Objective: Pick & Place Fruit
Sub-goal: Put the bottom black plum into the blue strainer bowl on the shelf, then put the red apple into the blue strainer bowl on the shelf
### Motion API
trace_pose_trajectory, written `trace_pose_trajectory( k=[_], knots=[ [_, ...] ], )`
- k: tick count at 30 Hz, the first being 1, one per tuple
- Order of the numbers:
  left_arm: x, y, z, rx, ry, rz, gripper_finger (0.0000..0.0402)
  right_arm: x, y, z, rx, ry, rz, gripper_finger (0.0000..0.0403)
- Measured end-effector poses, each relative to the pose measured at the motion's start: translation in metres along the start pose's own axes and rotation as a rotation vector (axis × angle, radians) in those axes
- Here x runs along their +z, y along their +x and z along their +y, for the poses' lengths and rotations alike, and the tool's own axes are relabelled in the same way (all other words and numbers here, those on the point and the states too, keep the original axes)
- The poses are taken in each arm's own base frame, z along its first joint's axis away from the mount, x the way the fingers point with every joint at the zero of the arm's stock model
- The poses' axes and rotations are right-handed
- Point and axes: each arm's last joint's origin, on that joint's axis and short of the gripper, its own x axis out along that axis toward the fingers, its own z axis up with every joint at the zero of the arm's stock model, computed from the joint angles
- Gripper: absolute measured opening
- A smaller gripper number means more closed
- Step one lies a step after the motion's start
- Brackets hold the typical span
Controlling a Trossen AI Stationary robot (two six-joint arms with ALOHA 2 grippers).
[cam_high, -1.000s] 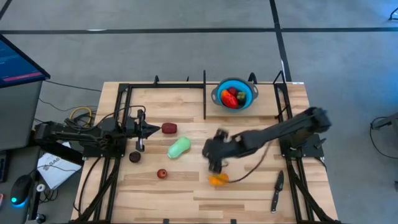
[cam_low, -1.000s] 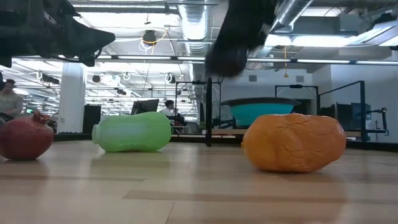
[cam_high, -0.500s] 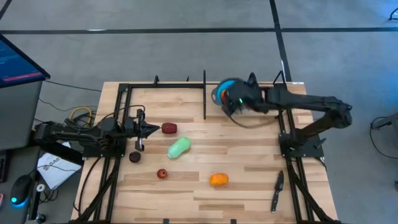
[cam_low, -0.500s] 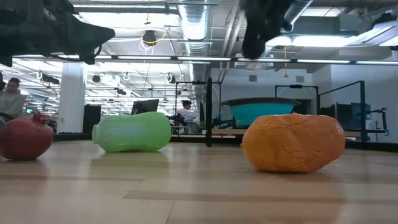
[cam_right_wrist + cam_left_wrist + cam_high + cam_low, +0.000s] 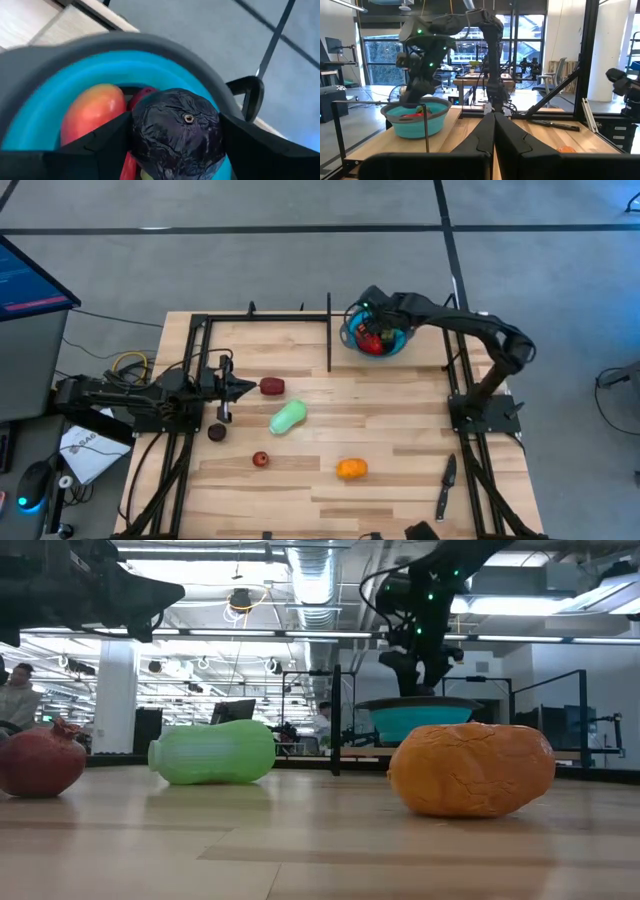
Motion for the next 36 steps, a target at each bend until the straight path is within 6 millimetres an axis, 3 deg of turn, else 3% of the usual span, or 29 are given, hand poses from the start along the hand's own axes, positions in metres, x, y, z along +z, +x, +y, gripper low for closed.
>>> trace_pose_trajectory(
  k=[17, 20, 24, 27, 30, 36],
  knots=[
    [0.0, 0.0, 0.0, -0.009, -0.086, -0.002, 0.0003, 0.004, 0.01, -0.013, -0.029, 0.014, 0.009, 0.0351],
    [0.0, 0.0, 0.0, -0.008, -0.097, -0.003, 0.0003, 0.005, 0.0, -0.015, -0.038, 0.022, -0.028, 0.0346],
    [0.0, 0.0, 0.0, -0.008, -0.098, -0.004, 0.0003, 0.005, -0.032, -0.01, 0.003, 0.021, -0.129, 0.0329],
    [0.001, 0.0, 0.0, -0.008, -0.098, -0.006, 0.0003, -0.002, -0.064, 0.01, 0.083, -0.023, -0.217, 0.0318],
    [0.001, 0.0, 0.0, -0.008, -0.098, -0.013, 0.0003, -0.019, -0.099, 0.047, 0.208, -0.1, -0.304, 0.0312],
    [0.004, 0.006, 0.002, 0.069, -0.064, 0.075, 0.0006, -0.083, -0.149, 0.133, 0.427, -0.387, -0.373, 0.0311]
  ],
)
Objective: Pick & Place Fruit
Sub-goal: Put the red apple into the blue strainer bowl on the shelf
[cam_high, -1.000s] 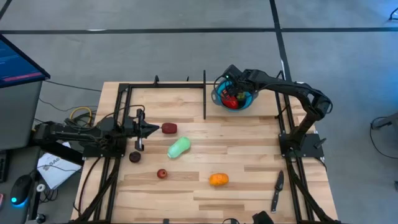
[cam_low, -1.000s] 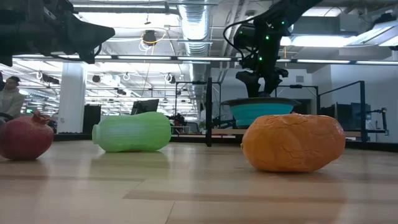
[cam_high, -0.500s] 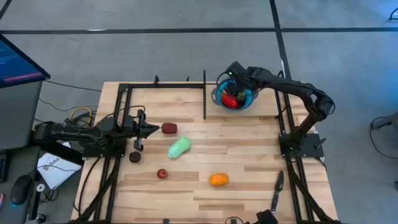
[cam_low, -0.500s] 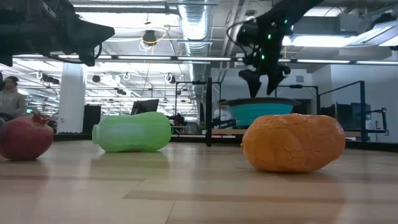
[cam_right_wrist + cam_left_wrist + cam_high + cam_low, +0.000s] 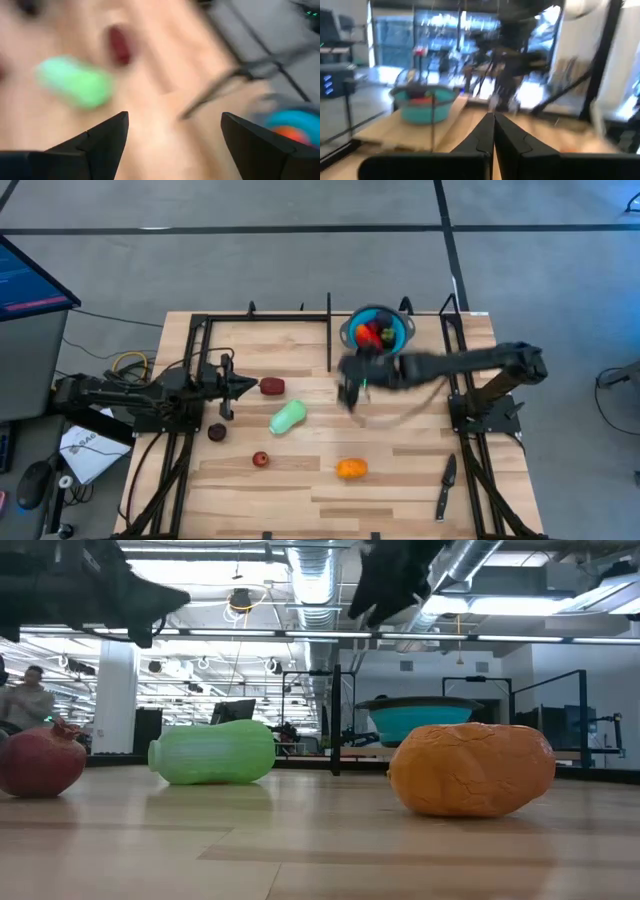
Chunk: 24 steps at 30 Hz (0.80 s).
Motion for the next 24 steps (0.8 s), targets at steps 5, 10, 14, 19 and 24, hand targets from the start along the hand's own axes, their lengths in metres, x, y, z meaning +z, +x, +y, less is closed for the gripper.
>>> trace_pose_trajectory(
  k=[5, 10, 14, 19, 24],
  knots=[
    [0.014, 0.018, -0.002, 0.057, 0.108, 0.307, 0.0046, -0.026, -0.008, 0.069, 0.052, -0.016, -0.006, 0.0311],
    [0.016, 0.036, 0.0, 0.135, 0.16, 0.634, 0.0124, -0.047, -0.015, 0.104, 0.029, 0.032, -0.028, 0.0311],
    [-0.001, 0.044, 0.011, 0.187, 0.155, 0.836, 0.0204, -0.055, -0.022, 0.112, 0.001, 0.059, -0.04, 0.031],
    [-0.02, 0.053, 0.029, 0.159, 0.082, 0.957, 0.031, -0.059, -0.024, 0.114, -0.015, 0.067, -0.038, 0.031],
    [-0.033, 0.058, 0.038, 0.164, 0.062, 1.027, 0.0386, -0.06, -0.025, 0.115, -0.011, 0.074, -0.038, 0.031]
  ],
)
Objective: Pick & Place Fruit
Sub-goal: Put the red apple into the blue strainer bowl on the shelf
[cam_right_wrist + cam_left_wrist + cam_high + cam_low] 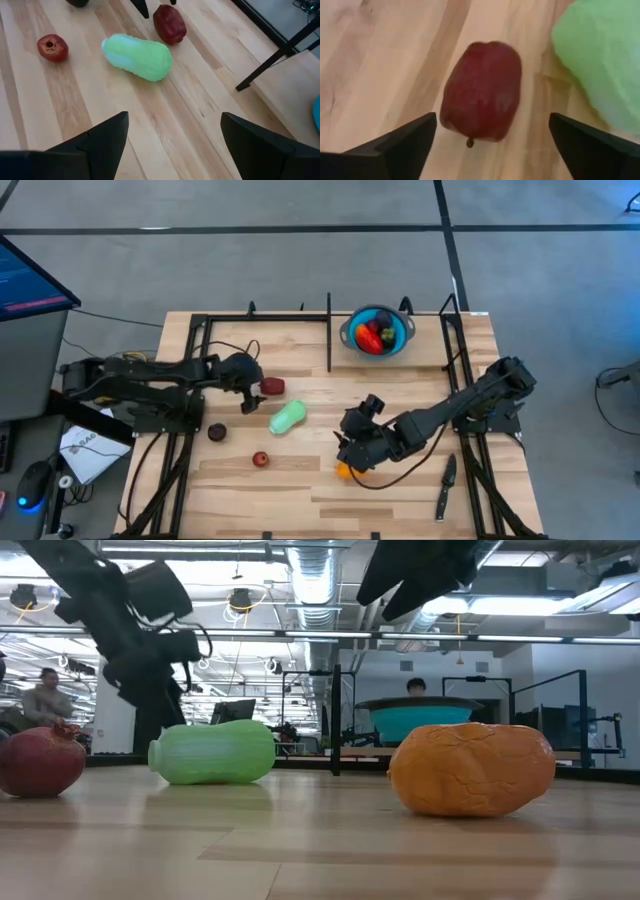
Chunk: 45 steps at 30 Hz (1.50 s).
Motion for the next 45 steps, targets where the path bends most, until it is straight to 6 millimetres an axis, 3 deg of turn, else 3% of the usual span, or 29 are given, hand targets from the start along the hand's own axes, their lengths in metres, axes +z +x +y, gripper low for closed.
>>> trace_pose_trajectory(
  k=[3, 10, 16, 25, 30, 33, 39, 45],
  knots=[
    [0.001, 0.012, 0.0, 0.012, 0.023, -0.013, 0.0396, 0.0, 0.0, 0.0, 0.0, 0.014, 0.0, 0.031],
    [-0.005, 0.039, -0.001, 0.016, 0.056, -0.036, 0.0373, -0.001, -0.003, 0.004, 0.017, 0.019, -0.011, 0.0311],
    [-0.009, 0.046, -0.002, -0.014, 0.073, -0.001, 0.0346, -0.005, -0.009, 0.008, 0.031, 0.019, -0.009, 0.0311],
    [0.003, 0.027, -0.004, -0.1, 0.023, -0.11, 0.025, -0.021, -0.023, 0.014, 0.03, 0.005, 0.028, 0.0311],
    [0.026, 0.006, -0.007, -0.235, -0.09, -0.188, 0.0249, -0.04, -0.013, 0.025, 0.068, 0.12, -0.089, 0.0311],
    [0.041, -0.005, -0.011, -0.341, -0.173, -0.19, 0.0271, -0.044, 0.0, 0.028, 0.117, 0.156, -0.171, 0.0311],
    [0.069, -0.014, -0.025, -0.6, -0.331, -0.136, 0.0275, -0.011, 0.019, 0.019, 0.185, -0.111, -0.243, 0.0311],
    [0.078, -0.011, -0.033, -0.644, -0.345, -0.102, 0.0267, 0.037, 0.018, 0.009, 0.201, -0.429, -0.331, 0.0316]
  ],
)
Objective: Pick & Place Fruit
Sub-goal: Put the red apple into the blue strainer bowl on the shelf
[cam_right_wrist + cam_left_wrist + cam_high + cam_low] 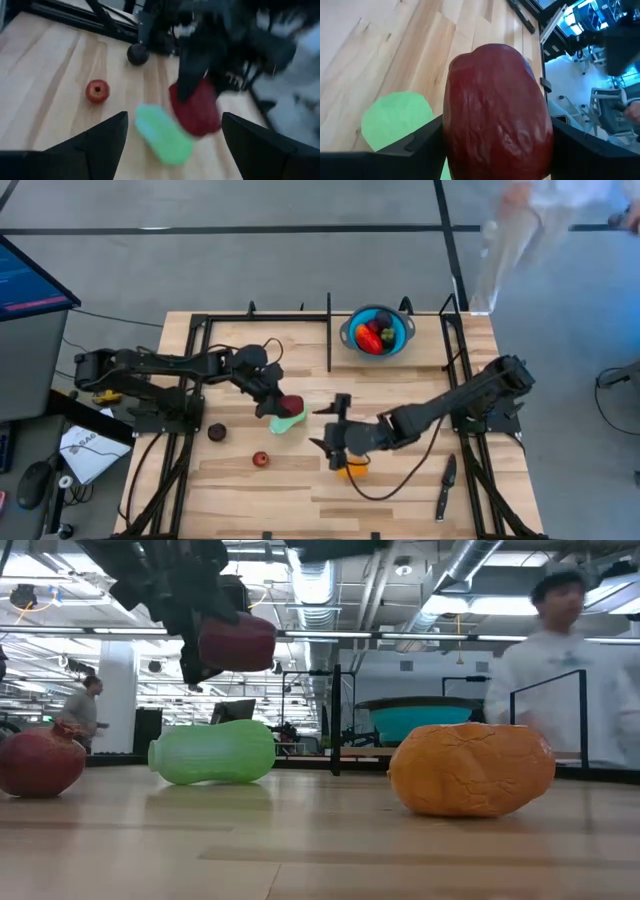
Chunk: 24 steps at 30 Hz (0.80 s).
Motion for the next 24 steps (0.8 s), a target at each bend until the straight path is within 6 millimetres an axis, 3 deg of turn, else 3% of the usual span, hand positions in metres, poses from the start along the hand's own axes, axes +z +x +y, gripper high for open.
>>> trace_pose_trajectory(
  k=[5, 10, 17, 24],
  knots=[
    [0.001, 0.0, 0.0, -0.001, -0.04, -0.004, 0.0278, 0.016, 0.006, -0.02, 0.011, -0.13, 0.012, 0.0359],
    [0.001, -0.001, -0.001, -0.005, -0.042, -0.012, 0.0276, 0.002, 0.037, -0.02, 0.036, -0.251, 0.088, 0.0396],
    [0.002, -0.001, -0.001, -0.008, -0.04, -0.02, 0.0277, -0.005, 0.077, -0.019, -0.076, -0.341, 0.169, 0.0368],
    [0.003, -0.001, -0.002, -0.013, -0.032, -0.033, 0.0278, -0.004, 0.089, -0.022, -0.097, -0.336, 0.185, 0.0348]
  ],
)
